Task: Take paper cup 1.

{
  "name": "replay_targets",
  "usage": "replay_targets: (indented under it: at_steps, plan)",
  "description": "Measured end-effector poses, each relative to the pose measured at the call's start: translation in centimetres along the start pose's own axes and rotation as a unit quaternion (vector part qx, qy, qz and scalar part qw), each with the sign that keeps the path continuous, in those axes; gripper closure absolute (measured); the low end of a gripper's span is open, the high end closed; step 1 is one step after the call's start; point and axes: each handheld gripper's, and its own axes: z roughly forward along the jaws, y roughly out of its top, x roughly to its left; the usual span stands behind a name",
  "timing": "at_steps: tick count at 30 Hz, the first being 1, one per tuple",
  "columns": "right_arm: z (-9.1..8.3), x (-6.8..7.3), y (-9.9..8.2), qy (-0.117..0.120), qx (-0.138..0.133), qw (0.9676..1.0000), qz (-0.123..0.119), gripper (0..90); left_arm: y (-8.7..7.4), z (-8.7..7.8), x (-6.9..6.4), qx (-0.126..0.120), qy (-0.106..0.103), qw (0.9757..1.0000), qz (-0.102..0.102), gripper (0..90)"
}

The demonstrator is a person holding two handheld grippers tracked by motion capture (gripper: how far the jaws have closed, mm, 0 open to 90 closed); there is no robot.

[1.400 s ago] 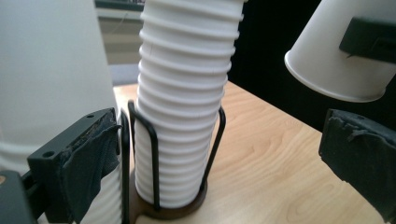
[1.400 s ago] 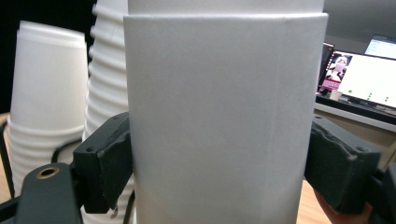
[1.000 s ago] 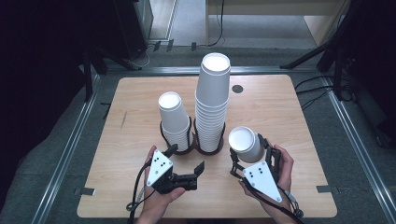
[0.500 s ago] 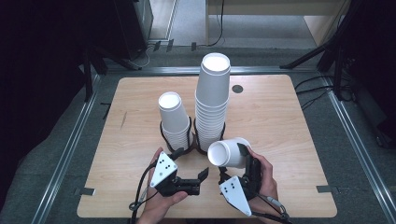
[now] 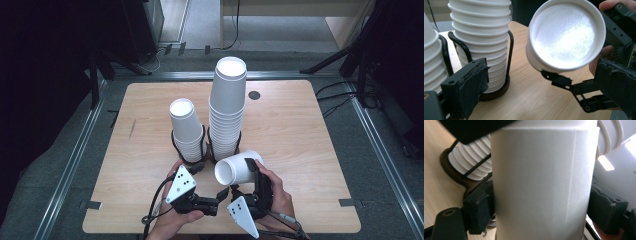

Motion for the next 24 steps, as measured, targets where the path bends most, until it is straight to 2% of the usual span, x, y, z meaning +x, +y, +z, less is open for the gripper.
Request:
replay_targets:
  at_steps: [10, 12, 14, 18, 21, 24]
  plan:
    - [-0.3, 0.9, 0.4, 0.023, -0.016, 0.9993, -0.023, 16.3, -0.1, 0.3, -0.2, 0.014, -0.02, 0.9997, -0.002, 0.0]
    - [-0.3, 1.1, 0.5, 0.031, -0.023, 0.9989, -0.028, 16.3, -0.1, 0.3, -0.2, 0.014, -0.02, 0.9997, -0.002, 5.0]
    - [-0.4, 1.2, 0.5, 0.034, -0.025, 0.9984, -0.038, 16.3, -0.1, 0.3, -0.3, 0.014, -0.025, 0.9996, -0.003, 5.4]
    - [-0.5, 1.5, 0.7, 0.041, -0.032, 0.9978, -0.042, 16.2, -0.1, 0.4, -0.3, 0.018, -0.03, 0.9994, -0.002, 6.3]
    - [-0.6, 1.7, 0.7, 0.047, -0.037, 0.997, -0.05, 16.2, -0.1, 0.4, -0.4, 0.018, -0.029, 0.9994, -0.003, 13.2]
    - [-0.7, 1.8, 0.9, 0.051, -0.043, 0.9962, -0.055, 16.2, -0.1, 0.4, -0.5, 0.023, -0.033, 0.9992, 0.0, 14.2]
